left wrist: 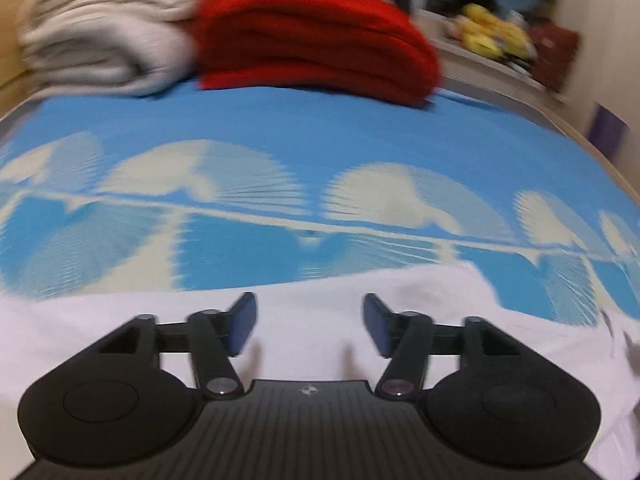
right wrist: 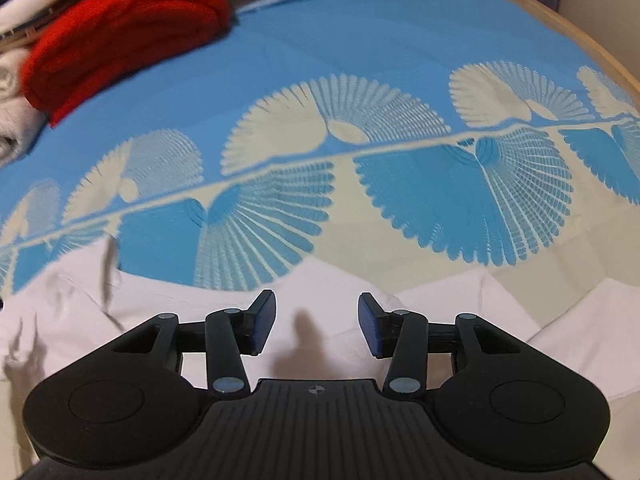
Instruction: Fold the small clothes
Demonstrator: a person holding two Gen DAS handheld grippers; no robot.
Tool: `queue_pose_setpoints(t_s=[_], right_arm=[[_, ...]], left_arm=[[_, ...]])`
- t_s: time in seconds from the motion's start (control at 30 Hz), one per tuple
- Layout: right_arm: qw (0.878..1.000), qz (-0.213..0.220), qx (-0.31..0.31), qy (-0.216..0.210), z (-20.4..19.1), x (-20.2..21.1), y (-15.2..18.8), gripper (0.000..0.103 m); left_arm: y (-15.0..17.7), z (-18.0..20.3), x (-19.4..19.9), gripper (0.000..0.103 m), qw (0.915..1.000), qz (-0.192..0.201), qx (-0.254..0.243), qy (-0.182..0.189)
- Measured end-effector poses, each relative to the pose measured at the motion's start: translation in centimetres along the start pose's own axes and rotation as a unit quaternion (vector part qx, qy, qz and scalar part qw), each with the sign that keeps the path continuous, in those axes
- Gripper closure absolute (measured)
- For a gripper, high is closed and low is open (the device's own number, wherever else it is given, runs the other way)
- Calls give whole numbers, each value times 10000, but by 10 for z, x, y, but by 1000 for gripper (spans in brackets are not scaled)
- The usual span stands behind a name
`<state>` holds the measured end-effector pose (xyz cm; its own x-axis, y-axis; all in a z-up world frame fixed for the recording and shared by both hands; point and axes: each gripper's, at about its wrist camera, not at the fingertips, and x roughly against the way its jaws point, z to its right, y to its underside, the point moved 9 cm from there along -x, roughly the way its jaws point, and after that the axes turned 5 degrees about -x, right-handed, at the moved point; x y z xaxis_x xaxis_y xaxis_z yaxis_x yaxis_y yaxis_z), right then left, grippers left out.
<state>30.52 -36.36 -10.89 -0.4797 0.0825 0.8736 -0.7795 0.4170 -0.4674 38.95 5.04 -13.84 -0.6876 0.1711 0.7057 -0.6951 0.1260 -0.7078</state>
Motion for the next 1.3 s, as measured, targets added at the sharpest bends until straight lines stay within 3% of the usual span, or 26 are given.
queue_pose_setpoints(t_s=[0.1, 0.27, 0.33, 0.37, 0.4, 0.43, 0.47, 0.5, 0.6, 0.7, 0.8, 0.87, 0.9, 0.93, 0.97, 1.03, 1.17, 1.3], right_arm=[[9990, -100, 247, 366, 10, -12, 3, 49], [9937, -510, 783, 617, 20, -31, 17, 49], [9911, -541, 1047, 618, 16, -32, 20, 54], [9899, -513, 1189, 582, 12, -32, 20, 59], [9889, -492, 1281, 569, 10, -32, 19, 72], [9877, -456, 1374, 588, 9, -32, 18, 87], [9864, -412, 1463, 619, 8, -31, 16, 90], [9863, -380, 1494, 579, 6, -30, 14, 93], [9878, -29, 1523, 326, -6, -12, -4, 95], [9810, 831, 1743, -183, -36, 25, -38, 95], [9673, 1705, 1755, -667, -76, 46, -82, 95], [9544, 2322, 1669, -856, -105, 40, -115, 93], [9508, 2502, 1638, -815, -114, 32, -126, 90], [9540, 2454, 1643, -516, -121, 14, -135, 75], [9626, 2147, 1640, -199, -122, -4, -137, 68], [9760, 1596, 1480, -108, -118, -24, -131, 68], [9771, 1429, 1571, -132, -90, -11, -94, 63], [9860, 680, 1520, -55, -38, -3, -37, 62]], left_arm=[[-2, 28, -22, 22, 9998, -25, -113, 179], [1, 46, -62, 23, 9991, -186, -376, -13], [0, 44, -72, 36, 9985, -310, -459, -3], [3, 42, -73, 57, 9981, -371, -495, 42], [6, 42, -77, 76, 9975, -452, -529, 89], [8, 40, -80, 86, 9967, -570, -558, 141], [10, 38, -81, 98, 9962, -634, -574, 173], [10, 36, -79, 100, 9961, -631, -576, 203], [0, 29, -65, 102, 9964, -530, -576, 326], [-23, 6, -43, 102, 9985, -203, -451, 226], [-41, -42, -30, 102, 9993, 55, 263, -278], [-42, -73, -25, 99, 9943, 187, 715, -766], [-41, -82, -23, 86, 9916, 138, 801, -1002], [-40, -88, -22, 80, 9906, 50, 888, -1038], [-39, -90, -19, 73, 9906, 47, 980, -954], [-41, -91, -14, 73, 9904, 13, 1132, -793], [-40, -83, -8, 73, 9915, -211, 1198, -460], [-32, -66, 9, 73, 9932, -329, 1097, -207]])
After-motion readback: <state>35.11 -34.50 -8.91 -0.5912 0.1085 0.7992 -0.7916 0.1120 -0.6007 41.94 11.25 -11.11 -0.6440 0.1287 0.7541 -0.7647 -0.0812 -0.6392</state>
